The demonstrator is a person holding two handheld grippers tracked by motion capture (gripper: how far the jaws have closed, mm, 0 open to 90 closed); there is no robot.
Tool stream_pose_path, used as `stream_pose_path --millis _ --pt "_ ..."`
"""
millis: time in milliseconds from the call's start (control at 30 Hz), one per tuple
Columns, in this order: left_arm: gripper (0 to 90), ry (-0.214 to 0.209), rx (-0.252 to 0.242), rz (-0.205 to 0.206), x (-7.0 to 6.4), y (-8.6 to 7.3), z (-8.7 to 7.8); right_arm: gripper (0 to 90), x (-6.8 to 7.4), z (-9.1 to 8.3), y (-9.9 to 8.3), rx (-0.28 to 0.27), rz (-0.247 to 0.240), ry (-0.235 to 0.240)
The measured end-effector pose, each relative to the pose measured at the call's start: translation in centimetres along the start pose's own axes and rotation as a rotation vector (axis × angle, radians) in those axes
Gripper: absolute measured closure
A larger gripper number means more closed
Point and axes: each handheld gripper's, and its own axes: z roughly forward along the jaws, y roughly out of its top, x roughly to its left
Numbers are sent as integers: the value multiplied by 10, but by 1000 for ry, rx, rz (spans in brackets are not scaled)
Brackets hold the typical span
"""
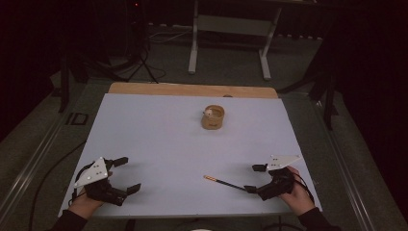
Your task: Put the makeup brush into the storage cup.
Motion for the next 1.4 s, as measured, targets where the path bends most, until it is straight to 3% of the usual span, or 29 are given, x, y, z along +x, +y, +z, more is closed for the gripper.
stream_pose_path --millis 167,533,1000,1133,1400 --pt "5 -7 6 11 -2 1 1 131 4 -6 11 12 22 30" --pt "5 -4 2 10 -2 1 0 136 5 -8 31 64 -3 33" --pt "5 -4 3 10 -2 1 0 125 12 1 57 134 -56 34" --pt "5 -7 0 7 -3 1 0 132 14 4 65 135 -61 51" --pt "5 -4 0 9 -3 1 0 131 17 13 77 192 -74 71"
